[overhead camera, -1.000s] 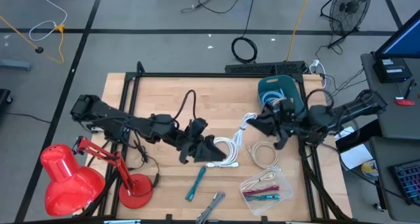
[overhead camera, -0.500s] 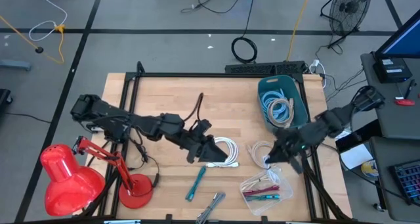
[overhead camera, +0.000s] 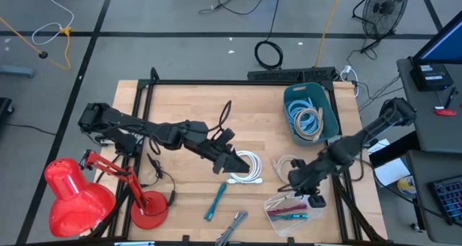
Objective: Pick & Place USB Port
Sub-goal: Put the white charger cable into the transparent bin
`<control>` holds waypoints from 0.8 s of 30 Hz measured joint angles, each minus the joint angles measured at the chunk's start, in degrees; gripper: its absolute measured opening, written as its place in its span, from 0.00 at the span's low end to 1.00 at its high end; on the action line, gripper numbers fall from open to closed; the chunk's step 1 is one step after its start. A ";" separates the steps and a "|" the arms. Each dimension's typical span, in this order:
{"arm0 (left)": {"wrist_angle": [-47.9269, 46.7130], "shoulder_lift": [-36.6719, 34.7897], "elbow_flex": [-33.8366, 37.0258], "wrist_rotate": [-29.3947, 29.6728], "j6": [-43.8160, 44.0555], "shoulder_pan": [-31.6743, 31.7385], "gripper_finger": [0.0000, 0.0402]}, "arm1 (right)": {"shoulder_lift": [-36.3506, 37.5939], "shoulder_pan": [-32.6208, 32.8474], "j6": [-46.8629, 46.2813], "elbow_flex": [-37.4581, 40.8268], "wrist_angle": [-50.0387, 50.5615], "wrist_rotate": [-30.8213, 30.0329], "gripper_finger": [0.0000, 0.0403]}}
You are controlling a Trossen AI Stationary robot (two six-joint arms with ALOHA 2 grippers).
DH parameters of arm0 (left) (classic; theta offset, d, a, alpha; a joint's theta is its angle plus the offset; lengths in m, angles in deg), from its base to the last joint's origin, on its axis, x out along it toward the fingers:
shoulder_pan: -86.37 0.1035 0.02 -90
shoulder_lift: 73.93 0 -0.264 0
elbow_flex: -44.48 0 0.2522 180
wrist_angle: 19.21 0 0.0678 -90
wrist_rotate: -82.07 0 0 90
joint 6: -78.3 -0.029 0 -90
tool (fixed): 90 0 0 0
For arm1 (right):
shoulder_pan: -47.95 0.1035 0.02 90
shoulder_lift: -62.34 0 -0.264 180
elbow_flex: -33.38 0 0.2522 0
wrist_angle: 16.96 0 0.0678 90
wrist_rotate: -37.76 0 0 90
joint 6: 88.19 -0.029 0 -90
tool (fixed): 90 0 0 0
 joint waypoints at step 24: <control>-9.13 0.00 0.00 1.51 -0.45 1.13 0.50 | -18.06 0.87 21.25 -10.08 3.80 4.11 0.03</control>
